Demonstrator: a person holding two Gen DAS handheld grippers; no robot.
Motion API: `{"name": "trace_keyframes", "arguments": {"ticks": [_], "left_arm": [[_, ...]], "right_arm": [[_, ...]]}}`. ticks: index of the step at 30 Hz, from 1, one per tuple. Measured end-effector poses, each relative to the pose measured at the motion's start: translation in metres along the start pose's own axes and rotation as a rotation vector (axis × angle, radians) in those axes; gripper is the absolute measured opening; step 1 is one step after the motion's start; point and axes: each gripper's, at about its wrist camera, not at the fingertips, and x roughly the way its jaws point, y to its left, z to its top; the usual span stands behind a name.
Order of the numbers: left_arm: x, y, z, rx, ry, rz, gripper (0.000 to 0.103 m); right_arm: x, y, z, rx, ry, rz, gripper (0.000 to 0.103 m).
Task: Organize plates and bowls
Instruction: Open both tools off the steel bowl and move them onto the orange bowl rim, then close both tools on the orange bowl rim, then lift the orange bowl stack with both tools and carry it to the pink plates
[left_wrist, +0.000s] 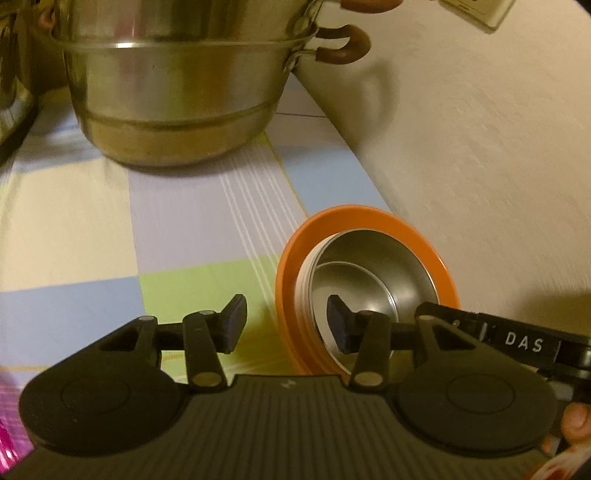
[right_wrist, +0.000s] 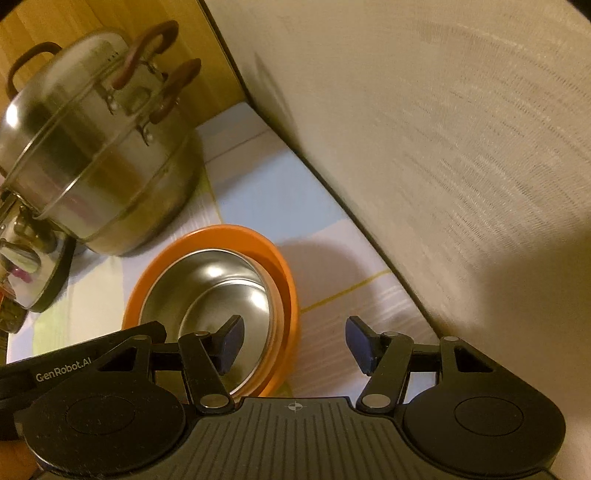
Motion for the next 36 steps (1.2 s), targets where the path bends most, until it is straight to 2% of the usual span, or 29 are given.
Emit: {"name": "trace_keyframes", "arguments": {"ticks": [5,9,18,23,27,29,36], "left_arm": [[0.005,0.000,0.000,-0.018,0.016,0.001,0.038],[0.008,-0.001,-0.001,-0.030,0.019,0.002,0.031],[0.010,-0.003,0.000,-0.028,0.017,-0.008,0.024],[0.010,-0.002,0.000,-0.029,0.020,-0.013,0.022],[0.011,-0.002,0.001,-0.029,0.020,-0.014,0.022],[0.011,-0.002,0.001,-0.030,0.020,-0.014,0.022],[0.010,-0.003,0.000,-0.024,0.022,-0.006,0.022]], "right_arm": [[0.011,-0.005,0.002,0.039,0.033,0.020,0.061],[0.015,-0.007,0.002,0.049,0.036,0.018,0.061],[0.019,-0.011,0.000,0.067,0.037,0.025,0.060],[0.021,-0.010,0.000,0.068,0.046,0.028,0.045],[0.022,-0.008,-0.001,0.072,0.044,0.034,0.037],[0.023,-0.006,-0.001,0.071,0.044,0.043,0.027],[0.023,0.000,-0.002,0.061,0.048,0.035,0.026]]}}
